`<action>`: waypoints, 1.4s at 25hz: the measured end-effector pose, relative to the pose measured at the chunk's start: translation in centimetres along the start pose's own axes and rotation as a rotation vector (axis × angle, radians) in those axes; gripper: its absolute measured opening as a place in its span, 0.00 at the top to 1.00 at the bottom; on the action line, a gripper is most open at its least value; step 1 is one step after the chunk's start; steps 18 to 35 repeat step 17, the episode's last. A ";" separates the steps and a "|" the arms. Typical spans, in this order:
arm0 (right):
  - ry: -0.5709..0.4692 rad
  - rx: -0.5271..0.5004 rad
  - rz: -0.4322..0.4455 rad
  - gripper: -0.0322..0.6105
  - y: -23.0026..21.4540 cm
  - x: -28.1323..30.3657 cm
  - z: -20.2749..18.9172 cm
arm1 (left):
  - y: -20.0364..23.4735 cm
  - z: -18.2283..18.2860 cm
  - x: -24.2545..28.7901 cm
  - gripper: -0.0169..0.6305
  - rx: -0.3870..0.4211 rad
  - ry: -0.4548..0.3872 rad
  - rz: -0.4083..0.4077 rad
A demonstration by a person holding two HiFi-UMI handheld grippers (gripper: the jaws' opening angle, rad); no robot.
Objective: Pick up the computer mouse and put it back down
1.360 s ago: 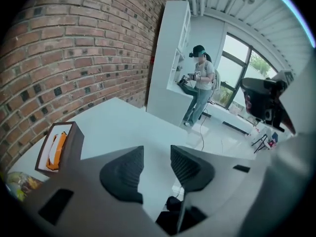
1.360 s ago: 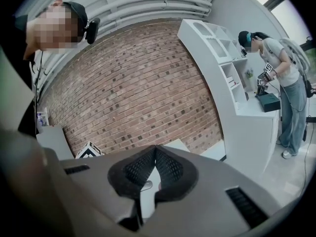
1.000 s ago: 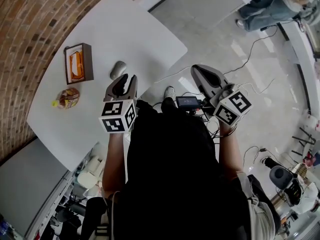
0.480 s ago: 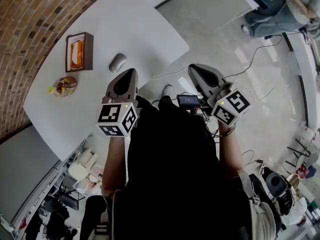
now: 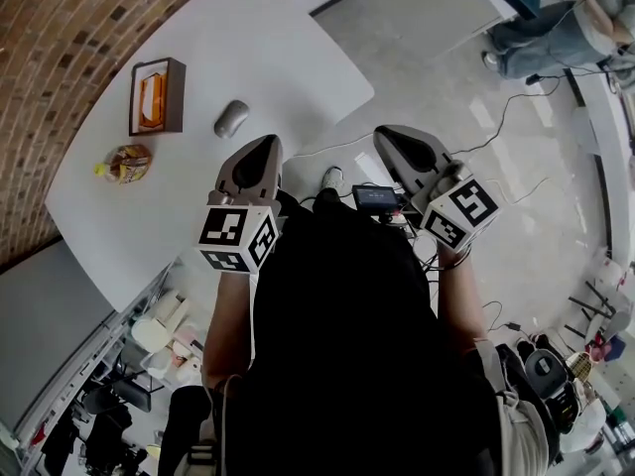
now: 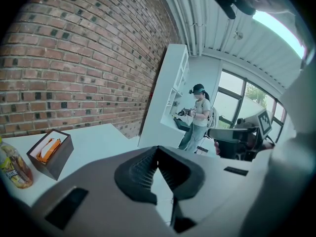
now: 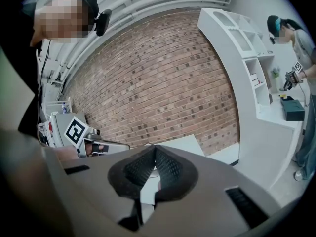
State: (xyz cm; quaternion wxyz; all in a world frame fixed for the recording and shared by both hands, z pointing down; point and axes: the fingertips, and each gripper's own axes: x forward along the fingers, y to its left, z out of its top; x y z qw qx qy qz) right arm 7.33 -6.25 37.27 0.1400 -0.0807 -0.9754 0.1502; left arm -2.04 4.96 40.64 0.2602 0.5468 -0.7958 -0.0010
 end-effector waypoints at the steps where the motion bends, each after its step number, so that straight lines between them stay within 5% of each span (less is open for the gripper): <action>1: -0.001 0.001 -0.001 0.92 -0.1 0.0 0.0 | 0.0 0.0 0.0 0.95 0.001 0.000 0.000; 35: 0.005 -0.024 -0.011 0.92 -0.6 -0.8 0.1 | -0.4 0.1 0.3 0.95 0.006 0.012 -0.006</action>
